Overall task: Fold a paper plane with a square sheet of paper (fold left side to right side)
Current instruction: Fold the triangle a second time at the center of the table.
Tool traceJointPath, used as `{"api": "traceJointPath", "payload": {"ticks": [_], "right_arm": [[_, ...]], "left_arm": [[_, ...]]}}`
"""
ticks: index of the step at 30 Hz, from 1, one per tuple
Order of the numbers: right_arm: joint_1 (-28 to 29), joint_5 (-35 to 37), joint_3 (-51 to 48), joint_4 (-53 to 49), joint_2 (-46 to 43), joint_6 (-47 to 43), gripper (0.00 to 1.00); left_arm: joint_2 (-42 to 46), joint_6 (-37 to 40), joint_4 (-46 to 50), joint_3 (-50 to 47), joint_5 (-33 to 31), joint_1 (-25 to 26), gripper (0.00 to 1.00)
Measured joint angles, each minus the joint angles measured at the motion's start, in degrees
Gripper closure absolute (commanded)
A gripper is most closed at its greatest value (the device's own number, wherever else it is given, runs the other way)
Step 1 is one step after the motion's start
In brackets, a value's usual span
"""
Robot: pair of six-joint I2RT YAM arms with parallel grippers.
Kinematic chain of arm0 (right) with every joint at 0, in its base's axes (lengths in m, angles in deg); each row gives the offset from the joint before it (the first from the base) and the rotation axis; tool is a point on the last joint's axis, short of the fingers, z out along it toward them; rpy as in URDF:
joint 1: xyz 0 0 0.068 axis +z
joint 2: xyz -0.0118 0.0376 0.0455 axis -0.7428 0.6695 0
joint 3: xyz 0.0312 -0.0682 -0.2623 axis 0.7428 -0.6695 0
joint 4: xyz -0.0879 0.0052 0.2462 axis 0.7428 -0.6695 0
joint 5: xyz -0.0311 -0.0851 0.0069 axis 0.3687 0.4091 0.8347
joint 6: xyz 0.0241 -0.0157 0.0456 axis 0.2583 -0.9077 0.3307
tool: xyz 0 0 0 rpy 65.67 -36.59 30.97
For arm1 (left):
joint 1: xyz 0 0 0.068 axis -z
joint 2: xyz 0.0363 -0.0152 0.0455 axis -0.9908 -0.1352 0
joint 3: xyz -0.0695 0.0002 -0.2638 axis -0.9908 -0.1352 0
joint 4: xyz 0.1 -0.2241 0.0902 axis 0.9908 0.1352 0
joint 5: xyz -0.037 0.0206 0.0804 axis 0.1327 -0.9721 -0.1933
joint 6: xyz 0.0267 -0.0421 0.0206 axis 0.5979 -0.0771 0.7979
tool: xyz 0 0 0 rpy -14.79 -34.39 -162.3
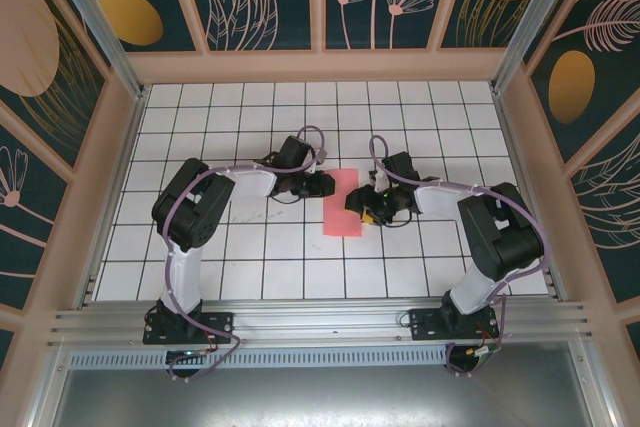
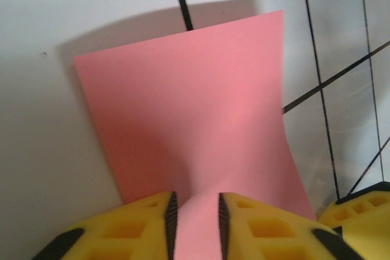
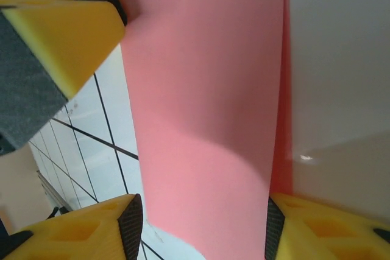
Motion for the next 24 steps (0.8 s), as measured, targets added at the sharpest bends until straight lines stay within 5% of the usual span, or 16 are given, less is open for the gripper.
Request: {"api": "traceJointPath", "payload": {"ticks": [4, 11, 17, 24], "right_arm": [[-0.17, -1.31, 0.13, 1.86, 0.44, 0.87, 0.46], [-0.87, -3.34, 3.28, 3.37, 3.43, 1.99, 0.46], [-1.57, -4.33, 8.13, 3.39, 6.23, 1.97, 0.47], [-2.1, -4.85, 12.74, 2.91, 8.15, 1.95, 0.48]], "left_arm": [[5.77, 1.01, -2.4, -5.09, -1.49, 0.22, 0.45], [26.84, 4.04, -7.39, -18.8, -6.45, 0.87, 0.36], [39.65, 8.41, -7.3, -26.23, -12.57, 8.39, 0.28], [39.5, 12.11, -3.82, -25.62, -21.79, 19.06, 0.25]]}}
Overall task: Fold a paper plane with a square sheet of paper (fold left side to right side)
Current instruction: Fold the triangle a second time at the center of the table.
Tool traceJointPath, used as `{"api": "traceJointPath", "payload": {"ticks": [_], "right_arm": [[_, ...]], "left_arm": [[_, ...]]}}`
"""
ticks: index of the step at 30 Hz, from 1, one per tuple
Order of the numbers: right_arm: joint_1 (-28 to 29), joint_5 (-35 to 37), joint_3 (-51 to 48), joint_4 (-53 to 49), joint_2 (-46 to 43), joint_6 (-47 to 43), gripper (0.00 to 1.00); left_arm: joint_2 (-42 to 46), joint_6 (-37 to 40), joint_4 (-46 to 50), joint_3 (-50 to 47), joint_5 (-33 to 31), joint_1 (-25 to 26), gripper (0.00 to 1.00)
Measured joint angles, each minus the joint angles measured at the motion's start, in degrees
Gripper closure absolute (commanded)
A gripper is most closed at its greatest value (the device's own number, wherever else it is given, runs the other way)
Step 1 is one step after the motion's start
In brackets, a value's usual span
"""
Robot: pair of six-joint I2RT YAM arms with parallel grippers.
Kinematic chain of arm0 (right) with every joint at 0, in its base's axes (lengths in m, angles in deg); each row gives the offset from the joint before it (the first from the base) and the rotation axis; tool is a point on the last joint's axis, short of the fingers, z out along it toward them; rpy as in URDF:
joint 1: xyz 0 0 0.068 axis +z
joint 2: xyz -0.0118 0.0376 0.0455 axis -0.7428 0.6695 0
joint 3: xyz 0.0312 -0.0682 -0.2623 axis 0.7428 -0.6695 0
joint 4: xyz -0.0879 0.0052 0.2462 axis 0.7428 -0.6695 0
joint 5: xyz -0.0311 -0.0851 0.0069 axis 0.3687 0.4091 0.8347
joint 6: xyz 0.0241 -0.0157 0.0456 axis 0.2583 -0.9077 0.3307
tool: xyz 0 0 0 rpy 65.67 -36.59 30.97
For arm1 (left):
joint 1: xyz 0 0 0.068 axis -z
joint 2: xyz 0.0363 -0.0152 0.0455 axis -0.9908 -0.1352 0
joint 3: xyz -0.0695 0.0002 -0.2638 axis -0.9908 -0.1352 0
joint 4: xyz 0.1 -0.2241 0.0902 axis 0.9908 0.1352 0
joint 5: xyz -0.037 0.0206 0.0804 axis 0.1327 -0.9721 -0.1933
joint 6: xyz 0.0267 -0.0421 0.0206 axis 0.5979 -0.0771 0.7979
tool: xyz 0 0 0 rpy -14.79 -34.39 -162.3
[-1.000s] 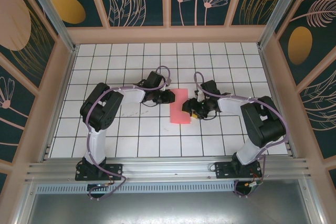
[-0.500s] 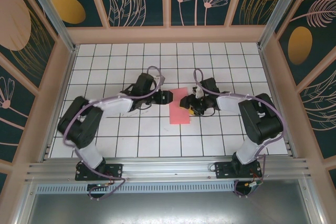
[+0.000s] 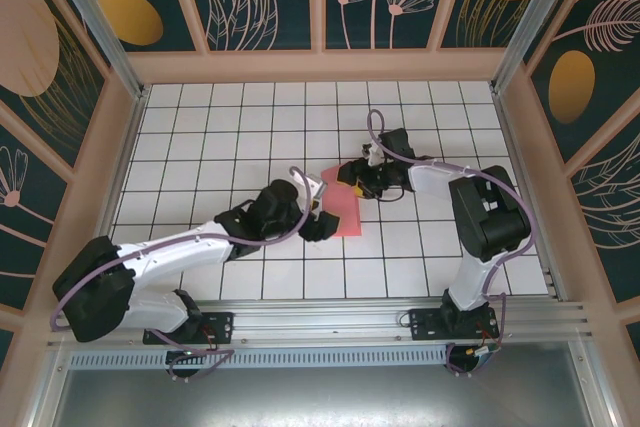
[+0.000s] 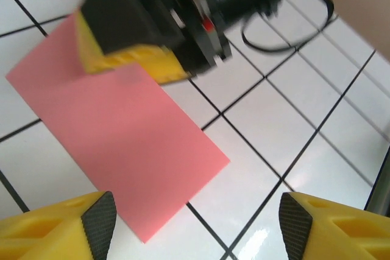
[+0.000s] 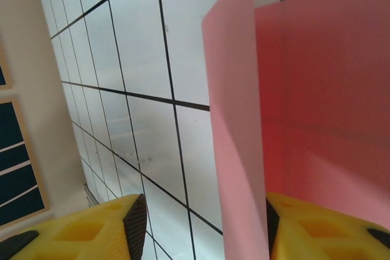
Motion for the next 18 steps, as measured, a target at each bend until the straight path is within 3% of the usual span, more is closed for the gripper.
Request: {"api": "traceJointPath", "payload": {"ticks": [9, 18], "right_arm": [[-0.04, 0.02, 1.01, -0.68, 0.81, -0.39, 0.49], [-0.04, 0.07, 1.11, -1.29, 1.25, -0.87, 0.49]], "left_arm": [[-13.62, 2.32, 5.66, 10.43, -11.5, 9.81, 0.18], [-26.84, 2.86, 12.7, 20.94, -20.94, 13.53, 0.16]]}}
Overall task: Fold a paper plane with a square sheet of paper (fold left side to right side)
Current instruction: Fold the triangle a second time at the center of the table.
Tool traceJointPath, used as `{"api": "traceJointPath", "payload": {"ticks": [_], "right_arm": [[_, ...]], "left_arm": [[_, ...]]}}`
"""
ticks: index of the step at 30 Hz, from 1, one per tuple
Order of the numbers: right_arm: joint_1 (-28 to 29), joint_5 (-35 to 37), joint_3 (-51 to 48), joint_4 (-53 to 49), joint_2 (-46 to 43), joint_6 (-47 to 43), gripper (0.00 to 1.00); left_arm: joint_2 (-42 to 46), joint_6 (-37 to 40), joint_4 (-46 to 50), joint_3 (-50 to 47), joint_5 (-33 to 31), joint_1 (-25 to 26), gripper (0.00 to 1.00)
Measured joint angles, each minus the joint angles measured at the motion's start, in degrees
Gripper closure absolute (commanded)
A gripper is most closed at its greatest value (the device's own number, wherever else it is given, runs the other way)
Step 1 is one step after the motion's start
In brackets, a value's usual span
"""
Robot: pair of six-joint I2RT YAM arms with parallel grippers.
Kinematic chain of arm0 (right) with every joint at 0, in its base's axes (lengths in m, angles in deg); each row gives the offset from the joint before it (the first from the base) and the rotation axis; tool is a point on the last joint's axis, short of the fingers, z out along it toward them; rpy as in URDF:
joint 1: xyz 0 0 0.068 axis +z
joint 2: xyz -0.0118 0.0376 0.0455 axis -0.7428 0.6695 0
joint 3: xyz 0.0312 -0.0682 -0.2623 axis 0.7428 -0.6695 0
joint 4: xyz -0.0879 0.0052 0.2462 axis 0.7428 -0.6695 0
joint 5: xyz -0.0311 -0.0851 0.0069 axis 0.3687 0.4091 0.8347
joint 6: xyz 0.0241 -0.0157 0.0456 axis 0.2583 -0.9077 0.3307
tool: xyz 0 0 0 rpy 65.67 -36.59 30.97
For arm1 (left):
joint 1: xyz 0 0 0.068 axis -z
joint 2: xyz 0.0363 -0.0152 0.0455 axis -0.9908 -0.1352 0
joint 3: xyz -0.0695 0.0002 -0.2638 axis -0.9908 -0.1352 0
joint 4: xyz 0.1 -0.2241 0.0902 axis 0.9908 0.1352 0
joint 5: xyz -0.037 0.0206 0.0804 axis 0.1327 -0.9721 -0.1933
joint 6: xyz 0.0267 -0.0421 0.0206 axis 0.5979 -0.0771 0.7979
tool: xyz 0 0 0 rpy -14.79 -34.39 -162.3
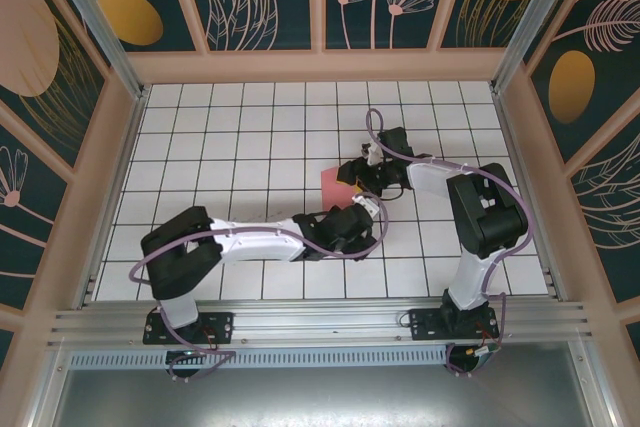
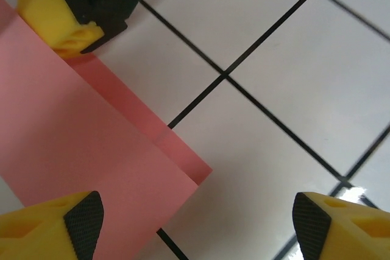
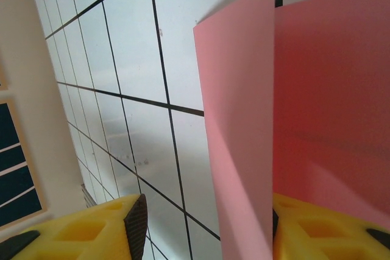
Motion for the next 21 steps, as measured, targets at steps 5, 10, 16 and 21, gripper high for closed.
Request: {"api": "traceJointPath", "payload": {"ticks": [5, 10, 16, 21], "right_arm": [[0.0, 0.0, 0.0, -0.15, 0.0, -0.46, 0.49], [0.0, 0.02, 0.0, -0.22, 0.0, -0.61, 0.48], [0.0, 0.2, 0.44, -1.11, 0.24, -1.05, 0.48], [0.0, 0.96, 0.98, -2.45, 0.9, -2.12, 0.48]], "left_arm": [[-4.02, 0.04, 2.71, 2.69, -4.17, 0.04, 0.17], [-6.51, 0.11, 4.07, 4.17, -7.02, 0.04, 0.3], [-6.49, 0.66, 4.63, 4.17, -7.67, 0.04, 0.56], [-6.49, 0.74, 4.87, 4.17, -7.78, 0.04, 0.75]]}}
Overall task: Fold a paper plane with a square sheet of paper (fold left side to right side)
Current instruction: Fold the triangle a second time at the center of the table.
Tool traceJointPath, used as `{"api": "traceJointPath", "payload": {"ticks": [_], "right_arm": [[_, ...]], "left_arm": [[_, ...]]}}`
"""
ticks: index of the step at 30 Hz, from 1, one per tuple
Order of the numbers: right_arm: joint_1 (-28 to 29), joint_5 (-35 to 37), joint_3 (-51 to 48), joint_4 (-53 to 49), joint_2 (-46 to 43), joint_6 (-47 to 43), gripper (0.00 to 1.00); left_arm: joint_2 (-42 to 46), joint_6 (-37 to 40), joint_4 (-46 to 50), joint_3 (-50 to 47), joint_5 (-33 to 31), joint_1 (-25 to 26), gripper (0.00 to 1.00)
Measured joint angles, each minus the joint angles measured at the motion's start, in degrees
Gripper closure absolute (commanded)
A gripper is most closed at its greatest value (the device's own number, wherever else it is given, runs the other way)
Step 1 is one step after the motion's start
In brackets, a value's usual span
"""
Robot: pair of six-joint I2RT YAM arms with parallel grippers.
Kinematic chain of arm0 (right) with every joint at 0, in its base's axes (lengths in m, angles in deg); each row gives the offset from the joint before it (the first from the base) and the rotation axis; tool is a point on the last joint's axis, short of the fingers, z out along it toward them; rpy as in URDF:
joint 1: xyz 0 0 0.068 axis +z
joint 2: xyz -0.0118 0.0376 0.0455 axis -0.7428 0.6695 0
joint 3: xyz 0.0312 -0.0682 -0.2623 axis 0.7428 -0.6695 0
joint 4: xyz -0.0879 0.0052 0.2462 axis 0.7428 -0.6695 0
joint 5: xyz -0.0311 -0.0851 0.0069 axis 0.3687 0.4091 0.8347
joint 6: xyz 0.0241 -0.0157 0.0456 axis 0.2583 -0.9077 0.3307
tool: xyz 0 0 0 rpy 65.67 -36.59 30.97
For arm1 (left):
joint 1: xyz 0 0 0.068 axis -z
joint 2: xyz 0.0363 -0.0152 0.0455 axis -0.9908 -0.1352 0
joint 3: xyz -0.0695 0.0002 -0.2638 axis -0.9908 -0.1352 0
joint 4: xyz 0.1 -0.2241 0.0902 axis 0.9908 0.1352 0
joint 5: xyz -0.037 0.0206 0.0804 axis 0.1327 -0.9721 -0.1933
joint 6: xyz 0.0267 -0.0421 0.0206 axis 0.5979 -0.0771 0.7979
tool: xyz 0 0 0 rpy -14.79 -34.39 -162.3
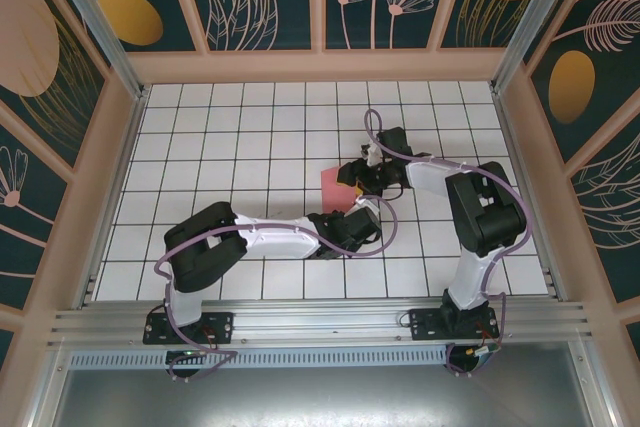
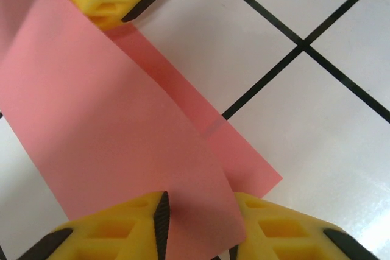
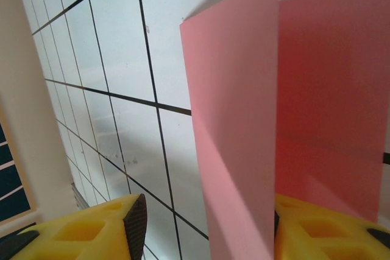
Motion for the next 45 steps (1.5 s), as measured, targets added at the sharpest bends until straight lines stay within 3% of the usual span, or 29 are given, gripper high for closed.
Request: {"api": "traceJointPath", "payload": {"ticks": [7, 16, 21, 27, 35, 38, 45], "right_arm": [[0.0, 2.03, 0.28, -1.16, -0.04, -1.75, 0.43], [-0.61, 7.58, 0.04, 0.31, -9.42, -3.54, 0.16], [-1.77, 13.2, -3.34, 2.67, -20.55, -3.52, 0.16], [-1.95, 18.95, -10.1, 2.43, -30.71, -4.28, 0.42], [-0.15, 18.73, -22.27, 1.29, -32.63, -1.27, 0.93], [2.82, 18.58, -25.07, 1.27, -31.17, 0.48, 1.0], [8.02, 18.6, -25.92, 2.99, -24.87, 3.06, 1.0]], "left_arm": [[0.48, -0.39, -0.11, 0.0, 0.13, -0.02, 1.0], [6.51, -2.97, -2.8, -4.07, 8.37, -4.55, 1.0], [10.27, -5.49, -6.71, -7.56, 16.79, -8.92, 1.0], [11.61, -9.64, -12.52, -12.28, 27.43, -12.76, 1.0], [12.66, -14.05, -17.38, -16.33, 36.72, -17.42, 1.0], [12.83, -14.95, -18.14, -16.65, 38.42, -18.47, 1.0], [13.18, -15.76, -18.75, -16.98, 40.15, -19.63, 1.0]]}}
